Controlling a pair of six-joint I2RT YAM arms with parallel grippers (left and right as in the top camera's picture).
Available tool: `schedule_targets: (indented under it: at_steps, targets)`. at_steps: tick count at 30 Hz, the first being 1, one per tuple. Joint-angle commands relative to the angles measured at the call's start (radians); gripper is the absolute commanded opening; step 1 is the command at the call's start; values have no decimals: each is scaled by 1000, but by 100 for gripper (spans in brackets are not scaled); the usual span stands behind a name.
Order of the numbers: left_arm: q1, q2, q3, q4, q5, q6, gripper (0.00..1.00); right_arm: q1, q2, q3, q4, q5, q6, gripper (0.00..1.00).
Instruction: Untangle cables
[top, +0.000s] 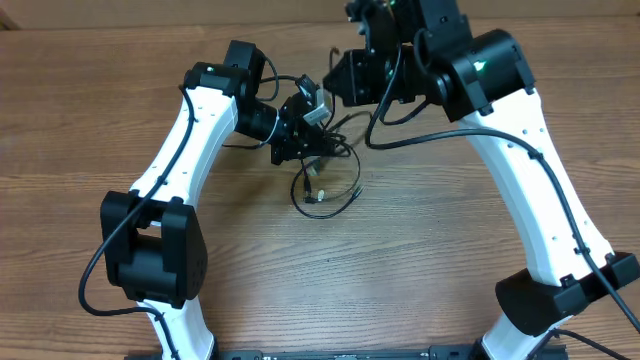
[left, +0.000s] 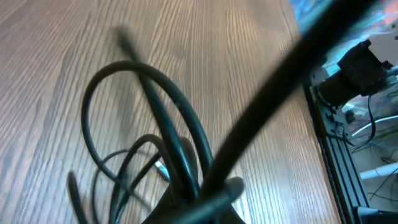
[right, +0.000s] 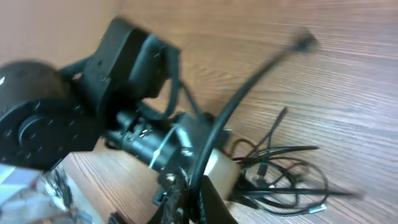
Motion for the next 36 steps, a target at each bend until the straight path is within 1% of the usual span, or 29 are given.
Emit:
schedule_targets:
  at_steps: [1,2,3,4,7,10,11,13,14,15,18,19,21,23,25,27,30,31,36]
  targets:
    - [49,-29,28,-11,-15,-65,4,-104,-40,37,0,18,136,4]
    - [63,-31,35,-11,-9,-98,4,-135,-40,37,-11,58,208,4]
    - [95,-32,63,-33,15,-187,4,-192,-40,37,-42,128,328,4]
    - [116,-35,86,-60,27,-229,4,-227,-40,37,-59,161,364,4]
    - [187,-44,200,-196,63,-327,4,-325,-34,34,-108,187,381,4]
    - [218,-53,299,-289,83,-369,4,-362,-29,27,-137,184,354,4]
    - [223,-54,334,-314,89,-383,4,-365,-29,21,-143,182,339,6]
    - [227,-55,401,-356,93,-421,4,-364,-29,14,-148,150,290,19]
    - [226,-55,446,-379,105,-451,4,-355,-29,14,-144,79,206,31]
    - [226,-55,465,-385,107,-474,4,-347,-29,14,-136,14,142,39]
    - [226,-55,506,-372,128,-604,4,-328,-29,14,-122,-119,40,57]
    - [226,-55,513,-357,139,-672,4,-318,-29,14,-122,-152,28,62]
    - [227,-55,515,-321,150,-790,4,-300,-29,14,-121,-175,29,63]
    - [228,-55,515,-267,159,-953,4,-270,-29,10,-111,-189,37,64]
    - [228,-55,515,-221,157,-1061,4,-238,-29,0,-91,-203,36,64]
    - [228,-55,515,-178,157,-1148,4,-201,-28,-13,-63,-205,35,64]
    - [228,-55,515,-137,158,-1240,4,-142,-21,-18,-26,-196,33,63]
    - [228,-55,515,-123,158,-1306,4,-114,-10,-18,-6,-164,52,63]
    - [228,-55,515,-90,158,-1487,4,-45,37,-18,58,-139,118,63]
